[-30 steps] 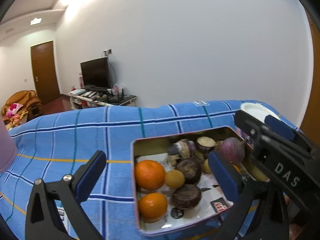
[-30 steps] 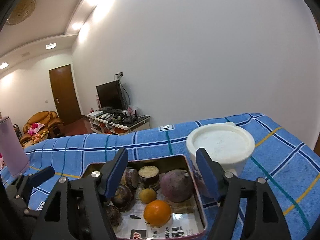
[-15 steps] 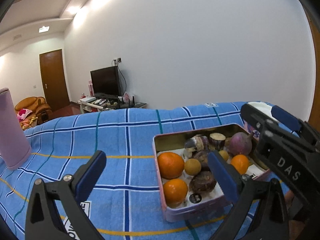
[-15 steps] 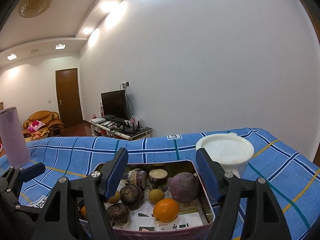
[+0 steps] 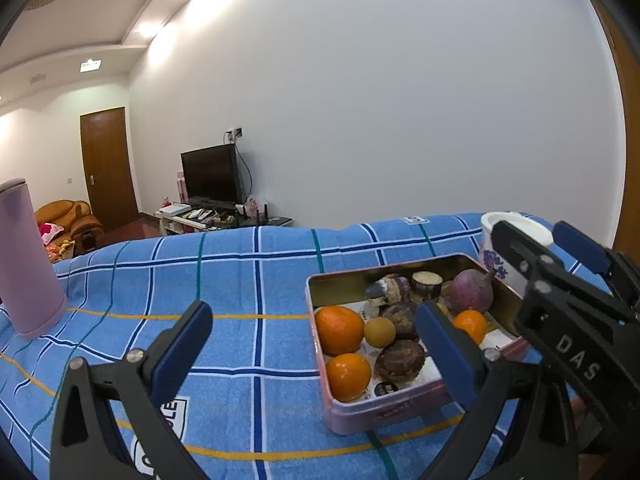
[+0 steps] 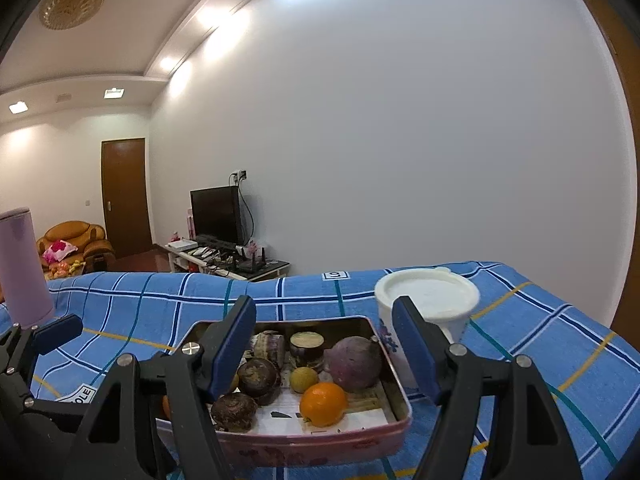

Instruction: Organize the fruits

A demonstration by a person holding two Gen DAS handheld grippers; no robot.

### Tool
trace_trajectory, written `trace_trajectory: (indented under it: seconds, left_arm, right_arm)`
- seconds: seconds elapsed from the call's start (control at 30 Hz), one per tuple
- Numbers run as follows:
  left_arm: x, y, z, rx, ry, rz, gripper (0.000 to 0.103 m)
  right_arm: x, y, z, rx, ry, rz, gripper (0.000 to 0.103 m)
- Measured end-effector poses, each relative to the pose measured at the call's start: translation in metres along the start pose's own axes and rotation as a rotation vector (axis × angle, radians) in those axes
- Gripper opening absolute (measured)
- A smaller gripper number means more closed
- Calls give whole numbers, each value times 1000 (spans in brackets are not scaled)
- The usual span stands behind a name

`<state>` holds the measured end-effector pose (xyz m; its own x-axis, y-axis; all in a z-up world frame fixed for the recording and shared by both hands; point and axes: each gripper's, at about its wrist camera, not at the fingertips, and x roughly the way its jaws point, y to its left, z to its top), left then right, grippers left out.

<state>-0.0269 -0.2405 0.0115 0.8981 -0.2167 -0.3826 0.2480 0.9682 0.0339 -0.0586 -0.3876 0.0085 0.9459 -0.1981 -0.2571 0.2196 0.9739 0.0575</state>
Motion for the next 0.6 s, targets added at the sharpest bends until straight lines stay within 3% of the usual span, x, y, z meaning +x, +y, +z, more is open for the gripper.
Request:
trace_trajectory:
  seconds: [0.6]
  left_arm:
    - [-49,11,-15,-10,-55,5,103]
  right_arm:
    - [-56,5,-4,-63,-81,-43,72]
